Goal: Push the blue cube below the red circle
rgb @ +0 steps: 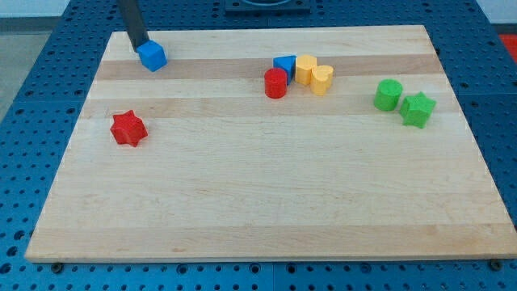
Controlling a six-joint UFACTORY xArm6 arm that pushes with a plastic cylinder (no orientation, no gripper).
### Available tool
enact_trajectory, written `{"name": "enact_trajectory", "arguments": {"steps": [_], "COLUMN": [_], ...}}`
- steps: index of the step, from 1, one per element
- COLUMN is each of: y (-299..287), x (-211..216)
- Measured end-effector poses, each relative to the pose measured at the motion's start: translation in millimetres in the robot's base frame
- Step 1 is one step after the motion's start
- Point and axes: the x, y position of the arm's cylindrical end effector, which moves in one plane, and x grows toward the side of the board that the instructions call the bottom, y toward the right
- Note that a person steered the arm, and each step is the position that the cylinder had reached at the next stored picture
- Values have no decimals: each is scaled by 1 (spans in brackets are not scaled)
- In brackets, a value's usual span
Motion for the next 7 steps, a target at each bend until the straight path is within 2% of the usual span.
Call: {"name": "enact_trajectory", "arguments": {"steps": [2,5,7], "y": [18,43,87], "x": [35,115,136]}}
